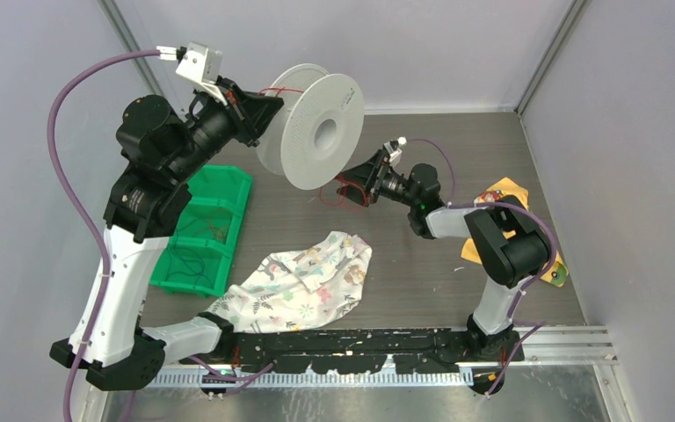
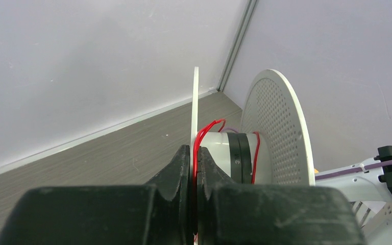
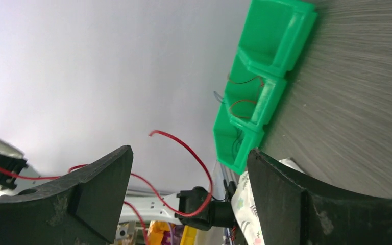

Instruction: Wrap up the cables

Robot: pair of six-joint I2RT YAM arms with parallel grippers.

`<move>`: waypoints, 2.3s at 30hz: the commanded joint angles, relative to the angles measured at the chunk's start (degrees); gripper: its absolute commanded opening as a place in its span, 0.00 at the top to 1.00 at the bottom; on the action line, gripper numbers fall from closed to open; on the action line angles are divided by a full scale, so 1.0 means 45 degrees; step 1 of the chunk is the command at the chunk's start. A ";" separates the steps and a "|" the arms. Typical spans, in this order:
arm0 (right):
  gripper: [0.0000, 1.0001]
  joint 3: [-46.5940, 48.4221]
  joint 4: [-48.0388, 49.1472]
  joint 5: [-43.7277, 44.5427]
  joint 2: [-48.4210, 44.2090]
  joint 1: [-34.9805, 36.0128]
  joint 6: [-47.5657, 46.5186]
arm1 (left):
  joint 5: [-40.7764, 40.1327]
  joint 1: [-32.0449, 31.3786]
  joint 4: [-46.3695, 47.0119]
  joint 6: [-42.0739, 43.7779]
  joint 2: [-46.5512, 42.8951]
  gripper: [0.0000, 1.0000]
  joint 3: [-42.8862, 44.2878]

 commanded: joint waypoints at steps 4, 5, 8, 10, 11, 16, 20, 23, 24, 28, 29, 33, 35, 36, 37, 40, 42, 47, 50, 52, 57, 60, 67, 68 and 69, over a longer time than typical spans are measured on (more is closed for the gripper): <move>0.14 -0.0165 0.2862 -0.0832 0.0172 0.0207 0.1038 | 0.0082 -0.0013 0.1640 -0.0131 -0.0261 1.00 0.0262; 0.15 -0.0168 0.2925 -0.0877 0.0220 0.0248 0.1068 | 0.0087 -0.0014 0.1650 -0.0133 -0.0279 0.99 0.0253; 0.17 -0.0149 0.2965 -0.0932 0.0315 0.0442 0.1032 | 0.0057 -0.0014 0.1669 -0.0134 -0.0300 0.99 0.0240; 0.19 -0.0074 0.2958 -0.0958 0.0403 0.0586 0.0971 | 0.0060 -0.0014 0.1655 -0.0116 -0.0301 1.00 0.0267; 0.20 -0.0056 0.2947 -0.0949 0.0455 0.0637 0.0977 | 0.0067 -0.0014 0.1651 -0.0114 -0.0310 0.99 0.0269; 0.21 0.0088 0.2849 -0.0982 0.0692 0.0862 0.0841 | 0.0031 -0.0011 0.1614 -0.0075 -0.0373 1.00 0.0272; 0.21 0.0066 0.2842 -0.1010 0.0797 0.0897 0.0802 | 0.0002 -0.0004 0.1626 -0.0041 -0.0417 1.00 0.0270; 0.27 0.0066 0.2823 -0.1025 0.0862 0.0893 0.0744 | -0.0002 -0.0014 0.1626 -0.0017 -0.0418 1.00 0.0253; 0.32 0.0095 0.2817 -0.1038 0.0905 0.0900 0.0739 | -0.0004 -0.0014 0.1643 -0.0017 -0.0435 1.00 0.0238; 0.70 0.0174 0.2826 -0.0904 0.1092 0.0904 0.0802 | 0.0012 -0.0014 0.1718 -0.0053 -0.0437 1.00 0.0209; 0.81 0.0126 0.2796 -0.0761 0.1113 0.0887 0.0802 | -0.0015 -0.0014 0.1728 -0.0055 -0.0437 1.00 0.0209; 0.99 -0.0375 0.2613 -0.0068 0.1216 0.0659 0.0895 | -0.0232 -0.0014 0.1698 -0.0018 -0.0474 0.99 0.0211; 0.99 -0.0935 0.2297 0.0228 0.1173 0.0268 0.0910 | -0.0493 -0.0014 0.1787 -0.0017 -0.0573 1.00 0.0129; 0.99 -0.1311 0.1946 0.0384 0.1110 -0.0047 0.0840 | -0.0656 -0.0014 0.1905 -0.0017 -0.0669 1.00 0.0029; 0.99 -0.1831 0.1673 0.0554 0.0978 -0.0369 0.0741 | -0.0877 -0.0014 0.2064 -0.0016 -0.0771 0.99 -0.0066; 0.99 -0.3052 0.0640 0.0957 0.0228 -0.1818 0.0170 | -0.1737 -0.0014 0.2445 0.0119 -0.1059 0.99 -0.0224; 0.99 -0.3564 -0.0603 0.1172 -0.0695 -0.2795 -0.0679 | -0.2357 -0.0014 0.2541 0.0355 -0.1200 0.99 -0.0119; 0.99 -0.3093 -0.6580 0.2350 -0.3444 -0.4152 -0.4549 | -0.5075 -0.0014 0.2737 0.1217 -0.1530 0.99 0.0041; 0.99 -0.2131 -1.0191 0.3726 -0.4766 -0.4206 -0.7015 | -0.6788 -0.0014 0.3202 0.1661 -0.1772 0.99 -0.0176; 0.99 -0.1702 -1.1749 0.4186 -0.5188 -0.4246 -0.8090 | -0.7491 -0.0014 0.3660 0.1858 -0.1957 1.00 -0.0459; 0.99 -0.0661 -1.4598 0.4209 -0.5807 -0.4102 -1.0331 | -0.8809 -0.0014 0.4176 0.1722 -0.1875 0.99 -0.0807; 0.99 0.0189 -1.6721 0.5101 -0.6716 -0.2941 -1.1849 | -0.9797 -0.0014 0.4633 0.1382 -0.1702 0.99 -0.1390; 0.99 0.2410 -2.0838 0.6382 -0.8390 0.2368 -1.5224 | -1.1170 -0.0014 0.5829 0.0604 -0.0523 0.99 -0.2534; 0.99 0.2762 -2.1356 0.6326 -0.8427 0.2948 -1.5642 | -1.1161 -0.0014 0.5830 0.0833 -0.0197 0.99 -0.2472; 0.99 0.3167 -2.1841 0.6117 -0.8413 0.3398 -1.5987 | -1.1125 -0.0028 0.5801 0.1042 0.0186 0.99 -0.2369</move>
